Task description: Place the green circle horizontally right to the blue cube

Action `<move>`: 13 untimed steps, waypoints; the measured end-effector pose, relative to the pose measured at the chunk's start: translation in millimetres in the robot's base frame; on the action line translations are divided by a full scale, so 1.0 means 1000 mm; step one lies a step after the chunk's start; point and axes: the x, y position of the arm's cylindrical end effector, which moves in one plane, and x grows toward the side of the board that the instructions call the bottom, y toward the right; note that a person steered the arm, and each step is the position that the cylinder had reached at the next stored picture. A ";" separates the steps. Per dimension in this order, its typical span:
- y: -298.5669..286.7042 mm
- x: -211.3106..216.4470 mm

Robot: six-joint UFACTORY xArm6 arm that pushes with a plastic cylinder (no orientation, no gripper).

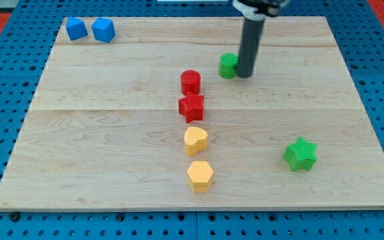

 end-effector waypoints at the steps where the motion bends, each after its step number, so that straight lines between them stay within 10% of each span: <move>1: -0.045 -0.049; 5: -0.145 -0.006; 7: -0.169 -0.066; 12: -0.148 -0.106; 13: -0.069 -0.086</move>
